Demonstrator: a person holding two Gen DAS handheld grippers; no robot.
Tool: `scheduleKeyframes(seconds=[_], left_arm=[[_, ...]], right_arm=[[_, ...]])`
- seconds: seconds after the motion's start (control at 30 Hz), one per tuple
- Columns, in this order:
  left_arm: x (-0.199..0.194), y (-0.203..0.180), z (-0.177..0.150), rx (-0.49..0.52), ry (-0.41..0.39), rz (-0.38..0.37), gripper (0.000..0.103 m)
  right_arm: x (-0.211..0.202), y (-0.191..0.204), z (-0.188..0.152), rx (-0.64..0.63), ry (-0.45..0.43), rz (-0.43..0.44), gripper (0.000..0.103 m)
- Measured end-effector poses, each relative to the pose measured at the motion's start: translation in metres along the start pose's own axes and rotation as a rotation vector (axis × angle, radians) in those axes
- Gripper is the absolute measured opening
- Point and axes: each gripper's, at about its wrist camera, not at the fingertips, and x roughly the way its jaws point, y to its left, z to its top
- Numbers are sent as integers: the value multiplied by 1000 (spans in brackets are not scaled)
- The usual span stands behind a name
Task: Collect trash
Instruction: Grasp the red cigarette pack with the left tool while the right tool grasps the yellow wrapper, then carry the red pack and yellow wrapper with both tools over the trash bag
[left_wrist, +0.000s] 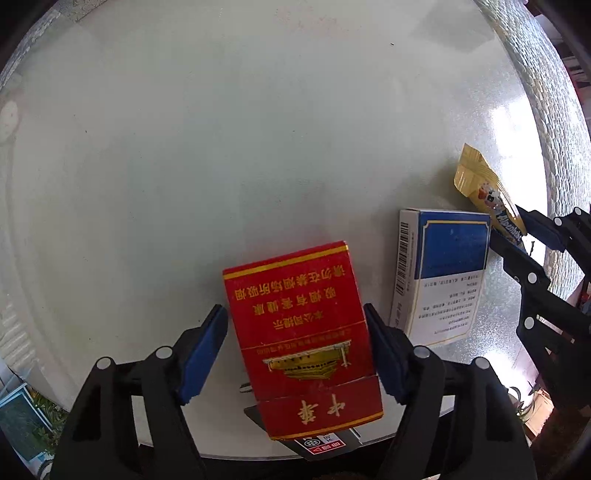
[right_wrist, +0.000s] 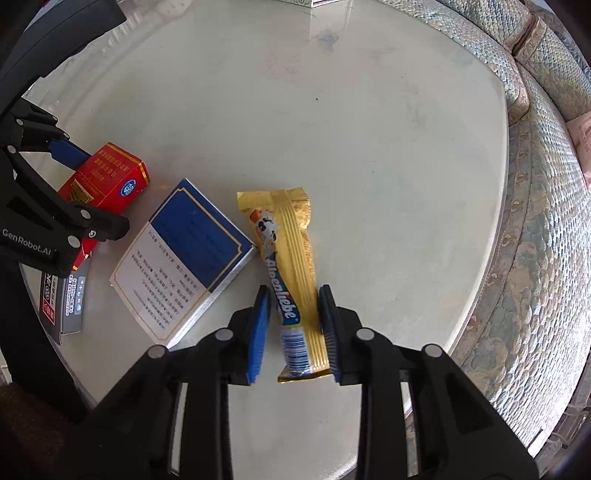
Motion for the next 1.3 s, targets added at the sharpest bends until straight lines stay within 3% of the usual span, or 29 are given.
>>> scheduleKeyframes(seconds=[0.07, 0.2, 0.53, 0.73, 1.0, 1.1, 1.3], left_arm=[[-1, 6, 0, -3, -7, 9, 57], [-5, 13, 1, -6, -15, -10, 55], [-26, 36, -4, 6, -80, -2, 54], [-46, 47, -23, 13, -118, -2, 54], [-84, 44, -77, 36, -185, 6, 54], [-94, 21, -115, 46, -215, 12, 54], [-112, 20, -185, 64, -244, 5, 54]], right_arm=[[0, 3, 0, 9, -3, -16, 21], [0, 6, 3, 30, -1, -37, 19], [-25, 18, 1, 82, -18, -83, 18], [-52, 23, 0, 89, -54, -113, 17], [-122, 63, -17, 82, -142, -123, 17], [-148, 88, -30, 61, -171, -119, 17], [-183, 148, -61, 3, -212, -127, 17]])
